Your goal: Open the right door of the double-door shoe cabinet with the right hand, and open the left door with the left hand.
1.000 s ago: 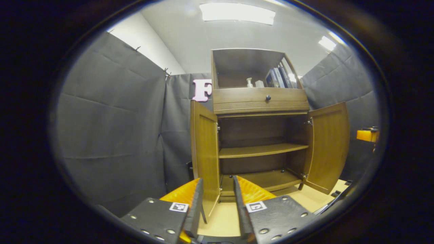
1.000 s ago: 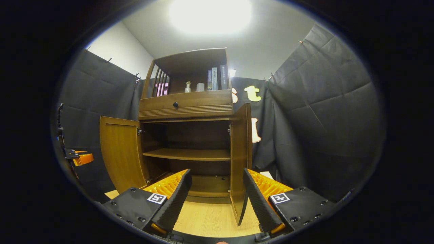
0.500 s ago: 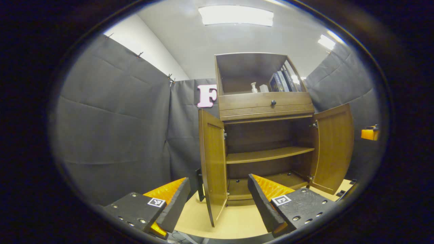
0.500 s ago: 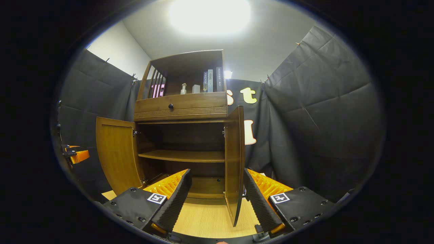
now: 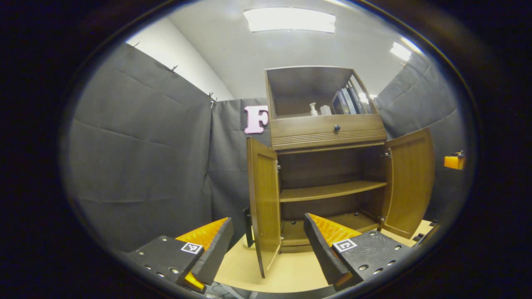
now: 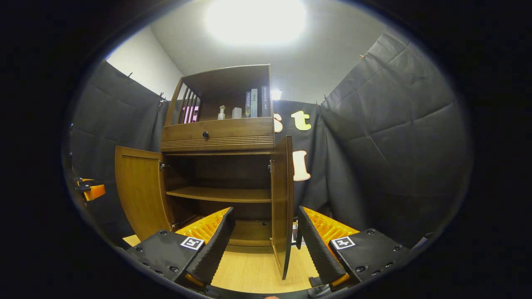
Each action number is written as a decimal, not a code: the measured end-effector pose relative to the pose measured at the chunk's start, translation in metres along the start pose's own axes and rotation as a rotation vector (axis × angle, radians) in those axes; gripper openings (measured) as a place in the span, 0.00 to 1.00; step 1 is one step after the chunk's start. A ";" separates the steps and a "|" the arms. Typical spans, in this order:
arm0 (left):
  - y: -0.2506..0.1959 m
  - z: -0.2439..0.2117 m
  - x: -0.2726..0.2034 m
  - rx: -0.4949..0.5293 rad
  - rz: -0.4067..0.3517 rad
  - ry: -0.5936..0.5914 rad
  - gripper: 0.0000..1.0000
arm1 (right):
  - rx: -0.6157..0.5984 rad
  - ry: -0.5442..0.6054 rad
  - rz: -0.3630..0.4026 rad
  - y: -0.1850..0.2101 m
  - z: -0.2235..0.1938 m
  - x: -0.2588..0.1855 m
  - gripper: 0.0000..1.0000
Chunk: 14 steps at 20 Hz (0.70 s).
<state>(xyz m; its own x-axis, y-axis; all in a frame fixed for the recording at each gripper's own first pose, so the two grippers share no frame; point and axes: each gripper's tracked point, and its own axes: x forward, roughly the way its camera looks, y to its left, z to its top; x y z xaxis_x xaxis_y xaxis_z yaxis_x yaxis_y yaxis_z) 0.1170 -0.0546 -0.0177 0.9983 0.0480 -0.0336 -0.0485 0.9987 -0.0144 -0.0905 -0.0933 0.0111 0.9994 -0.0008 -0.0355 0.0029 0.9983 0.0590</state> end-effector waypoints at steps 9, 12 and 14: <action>0.004 0.002 -0.002 0.001 0.025 -0.005 1.00 | 0.003 -0.012 -0.024 -0.010 0.005 -0.004 0.92; 0.007 0.005 -0.003 0.011 0.031 -0.013 1.00 | -0.006 -0.023 -0.036 -0.015 0.009 -0.006 0.95; 0.008 0.005 -0.004 0.015 0.035 -0.014 1.00 | -0.008 -0.029 -0.044 -0.018 0.011 -0.007 0.92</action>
